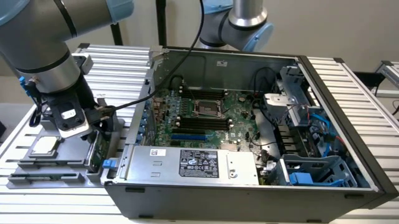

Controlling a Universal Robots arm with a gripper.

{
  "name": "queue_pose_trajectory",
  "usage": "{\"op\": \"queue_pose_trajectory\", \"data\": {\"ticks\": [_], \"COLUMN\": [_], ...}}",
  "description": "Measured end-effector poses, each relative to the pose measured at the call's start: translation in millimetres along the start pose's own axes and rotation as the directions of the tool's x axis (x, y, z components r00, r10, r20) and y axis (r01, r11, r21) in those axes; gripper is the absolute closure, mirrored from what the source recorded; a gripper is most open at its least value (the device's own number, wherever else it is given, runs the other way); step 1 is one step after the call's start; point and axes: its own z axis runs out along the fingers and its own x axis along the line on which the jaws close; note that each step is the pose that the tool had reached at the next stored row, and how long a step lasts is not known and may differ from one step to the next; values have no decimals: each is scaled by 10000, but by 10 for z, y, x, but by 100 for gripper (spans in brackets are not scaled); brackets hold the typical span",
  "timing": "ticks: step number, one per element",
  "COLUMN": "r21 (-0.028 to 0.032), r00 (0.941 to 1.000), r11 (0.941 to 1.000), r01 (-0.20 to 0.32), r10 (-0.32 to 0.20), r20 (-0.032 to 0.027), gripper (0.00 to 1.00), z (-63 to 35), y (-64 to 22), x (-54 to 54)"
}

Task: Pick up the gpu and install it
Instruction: 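Pick up the gpu and move the gpu toward the slot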

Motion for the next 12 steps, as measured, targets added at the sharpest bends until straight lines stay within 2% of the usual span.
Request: {"op": "queue_pose_trajectory", "data": {"ticks": [7,8,9,11,12], "r21": [1,1,0,1,0], "r00": [10000,10000,10000,10000,10000], "r11": [10000,10000,10000,10000,10000], "r01": [0,1,1,1,0], "r10": [0,-1,-1,-1,0], "r20": [0,0,0,0,0], "gripper": [40,42,49,49,56], "z": [6,7,7,8,8], "y": [2,2,3,3,3], "x": [1,1,1,1,1]}}
